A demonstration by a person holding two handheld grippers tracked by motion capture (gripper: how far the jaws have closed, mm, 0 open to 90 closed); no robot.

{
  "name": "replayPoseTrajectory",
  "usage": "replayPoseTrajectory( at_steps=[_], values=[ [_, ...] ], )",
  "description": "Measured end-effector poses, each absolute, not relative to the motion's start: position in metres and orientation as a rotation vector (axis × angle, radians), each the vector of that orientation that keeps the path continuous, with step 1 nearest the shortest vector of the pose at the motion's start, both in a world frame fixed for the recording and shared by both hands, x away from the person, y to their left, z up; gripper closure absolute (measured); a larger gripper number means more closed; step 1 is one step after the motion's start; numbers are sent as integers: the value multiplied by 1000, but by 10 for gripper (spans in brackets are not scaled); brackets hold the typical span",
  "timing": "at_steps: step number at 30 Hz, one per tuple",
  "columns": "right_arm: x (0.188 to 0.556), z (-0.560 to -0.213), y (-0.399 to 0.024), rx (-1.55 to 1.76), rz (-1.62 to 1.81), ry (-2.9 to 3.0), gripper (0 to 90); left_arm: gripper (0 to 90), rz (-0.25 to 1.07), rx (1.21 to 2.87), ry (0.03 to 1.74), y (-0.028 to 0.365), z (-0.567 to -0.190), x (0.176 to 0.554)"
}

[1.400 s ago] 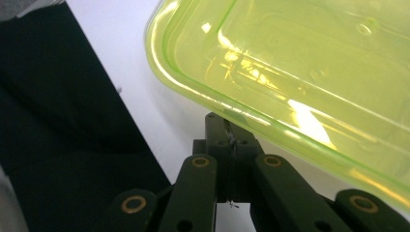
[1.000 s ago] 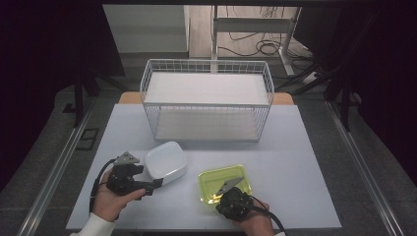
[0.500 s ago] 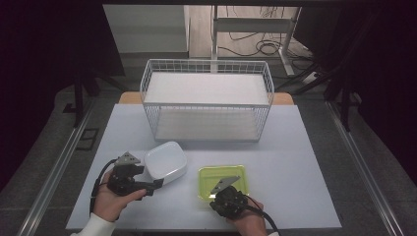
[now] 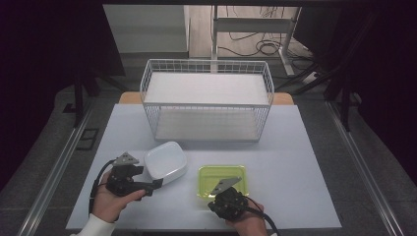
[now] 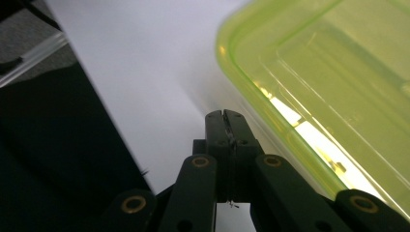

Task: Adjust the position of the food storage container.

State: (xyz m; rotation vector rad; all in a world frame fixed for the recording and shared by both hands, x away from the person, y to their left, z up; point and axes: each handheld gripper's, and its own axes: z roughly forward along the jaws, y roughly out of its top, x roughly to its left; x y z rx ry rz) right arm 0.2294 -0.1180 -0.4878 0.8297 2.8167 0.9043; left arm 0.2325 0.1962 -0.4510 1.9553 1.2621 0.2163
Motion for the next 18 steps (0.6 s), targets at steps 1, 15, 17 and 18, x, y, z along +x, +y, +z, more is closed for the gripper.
replayPoseTrajectory(
  at_steps=[1, 15, 17, 18],
  values=[
    [228, -483, -121, 828, 929, 2808, 892, 132, 216, 1951, 1261, 196, -451, 232],
    [250, -442, -187, 1067, 1153, 2523, 328, 138, 209, 1919, 1267, 190, -446, 232],
    [256, -442, -197, 1102, 1182, 2504, 298, 139, 208, 1920, 1267, 189, -446, 232],
    [257, -442, -200, 1111, 1190, 2499, 288, 139, 207, 1925, 1265, 189, -447, 232]
  ],
)
